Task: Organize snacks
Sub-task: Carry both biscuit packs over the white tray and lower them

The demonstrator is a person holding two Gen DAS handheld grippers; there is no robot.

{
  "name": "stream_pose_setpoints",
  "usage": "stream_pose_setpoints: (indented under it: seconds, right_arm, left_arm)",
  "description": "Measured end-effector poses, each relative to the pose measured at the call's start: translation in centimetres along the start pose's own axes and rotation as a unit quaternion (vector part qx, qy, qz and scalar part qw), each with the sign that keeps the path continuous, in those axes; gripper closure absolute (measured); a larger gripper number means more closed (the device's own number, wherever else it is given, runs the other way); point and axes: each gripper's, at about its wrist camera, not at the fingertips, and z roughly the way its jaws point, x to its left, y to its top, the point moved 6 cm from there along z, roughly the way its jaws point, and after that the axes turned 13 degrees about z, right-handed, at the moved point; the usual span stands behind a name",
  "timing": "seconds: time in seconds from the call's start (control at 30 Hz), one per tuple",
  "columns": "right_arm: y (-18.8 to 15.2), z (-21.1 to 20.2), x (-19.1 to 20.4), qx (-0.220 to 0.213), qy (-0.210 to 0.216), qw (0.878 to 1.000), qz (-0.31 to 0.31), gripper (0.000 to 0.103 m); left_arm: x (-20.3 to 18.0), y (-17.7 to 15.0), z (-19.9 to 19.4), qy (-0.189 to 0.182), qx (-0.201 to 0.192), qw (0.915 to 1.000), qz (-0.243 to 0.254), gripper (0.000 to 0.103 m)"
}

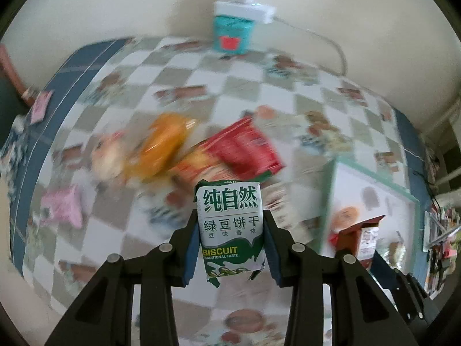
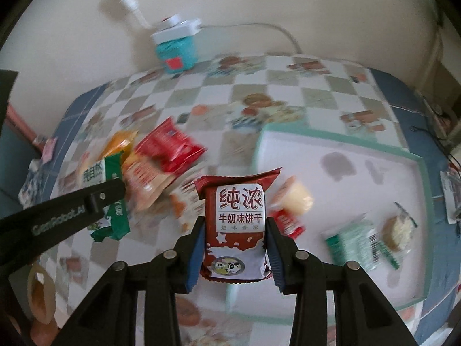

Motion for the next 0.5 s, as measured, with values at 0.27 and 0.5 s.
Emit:
stream_pose_setpoints:
  seconds: [0.27,0.5]
  right_arm:
    - [3.4,0.3,-7.4,-0.012,-0.014,0.995,0.094,0.061]
    - [5.2,0.3,-13.8,-0.025,-0.043,0.987,0.152,0.061]
  left_arm:
    - [-7.4,3.0,0.6,-0.018,-0.015,0.9978,0.063,0.061]
    - [-13.7,4.3,1.7,-0.054,-0.031,0.9921,0.109,0.061]
